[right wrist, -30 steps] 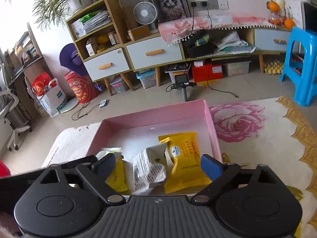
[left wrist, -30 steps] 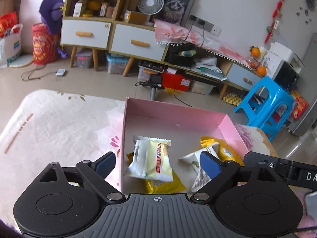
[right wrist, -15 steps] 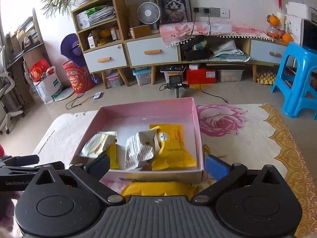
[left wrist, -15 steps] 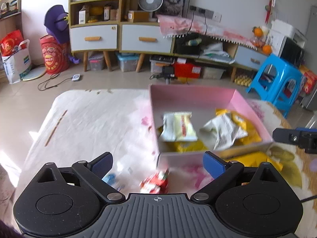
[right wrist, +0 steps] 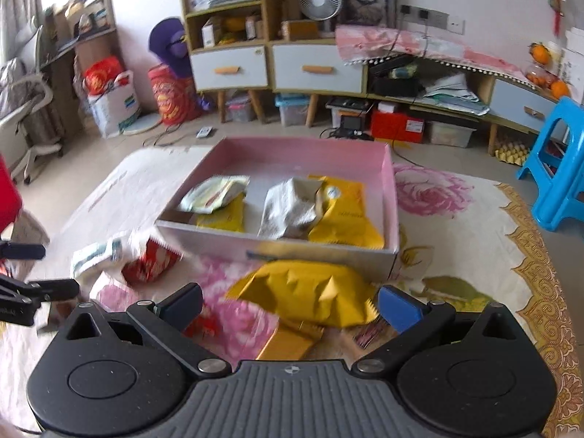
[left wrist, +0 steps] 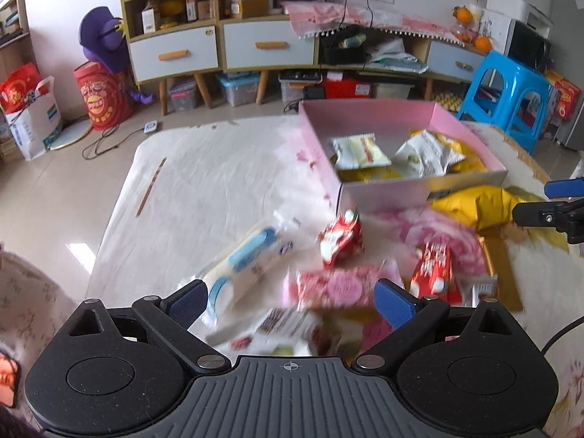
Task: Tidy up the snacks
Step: 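Return to the pile and grasp the orange-white wrapped snack with the left gripper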
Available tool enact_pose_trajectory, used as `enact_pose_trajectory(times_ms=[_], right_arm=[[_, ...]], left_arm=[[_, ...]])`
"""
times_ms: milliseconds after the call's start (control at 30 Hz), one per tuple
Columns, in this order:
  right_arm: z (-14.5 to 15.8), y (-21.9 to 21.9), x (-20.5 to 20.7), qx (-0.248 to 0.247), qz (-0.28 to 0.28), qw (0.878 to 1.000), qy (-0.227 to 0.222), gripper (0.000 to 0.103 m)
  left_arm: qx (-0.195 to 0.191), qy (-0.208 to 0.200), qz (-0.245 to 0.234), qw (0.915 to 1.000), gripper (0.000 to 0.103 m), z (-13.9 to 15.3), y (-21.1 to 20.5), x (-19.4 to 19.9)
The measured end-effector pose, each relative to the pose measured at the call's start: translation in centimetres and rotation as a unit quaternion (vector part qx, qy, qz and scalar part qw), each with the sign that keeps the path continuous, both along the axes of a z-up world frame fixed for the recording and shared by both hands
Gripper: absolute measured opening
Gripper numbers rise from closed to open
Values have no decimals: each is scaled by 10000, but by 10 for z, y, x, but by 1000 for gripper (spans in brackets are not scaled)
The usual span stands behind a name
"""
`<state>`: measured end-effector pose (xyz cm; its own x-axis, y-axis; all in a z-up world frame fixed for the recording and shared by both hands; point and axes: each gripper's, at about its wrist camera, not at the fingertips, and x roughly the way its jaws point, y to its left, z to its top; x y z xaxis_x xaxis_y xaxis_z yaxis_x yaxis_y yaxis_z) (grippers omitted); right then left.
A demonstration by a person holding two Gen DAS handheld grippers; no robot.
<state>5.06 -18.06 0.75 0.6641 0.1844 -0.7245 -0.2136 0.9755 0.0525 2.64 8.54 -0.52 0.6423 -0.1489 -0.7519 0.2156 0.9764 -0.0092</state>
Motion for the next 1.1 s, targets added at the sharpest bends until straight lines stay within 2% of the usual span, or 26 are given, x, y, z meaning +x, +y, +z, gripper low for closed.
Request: enact_pose_trajectory(times_ms=[200,300,433,567,767,967,1100], right_arm=[[-6,19,-6,-68,250,9996,129,95],[-10,30,-11,-33,410,9991,81,95],[-21,51,-18,-313,834,9960,118,95],[-34,68,-25,-540,1308,9897,233,95],[-40,78,-31,-629,1560,9850,386,95],[-48,77,-27,-728,1588,9830,560,95],[-50,77,-27,-783,1590,9823,604,95]], left_arm=[[42,164,-196,9997,99,-4,2,-18],[100,504,-250,9984,99,-11,-3,-25],[184,932,-396,9947,99,-24,-13,-34],[218,1137,-555,9917,97,-35,-19,-40],[4,1373,-556,9890,95,-41,-19,-39],[50,1507,-481,9874,87,-48,-20,-34],[156,1408,-505,9886,78,-47,-21,-34]])
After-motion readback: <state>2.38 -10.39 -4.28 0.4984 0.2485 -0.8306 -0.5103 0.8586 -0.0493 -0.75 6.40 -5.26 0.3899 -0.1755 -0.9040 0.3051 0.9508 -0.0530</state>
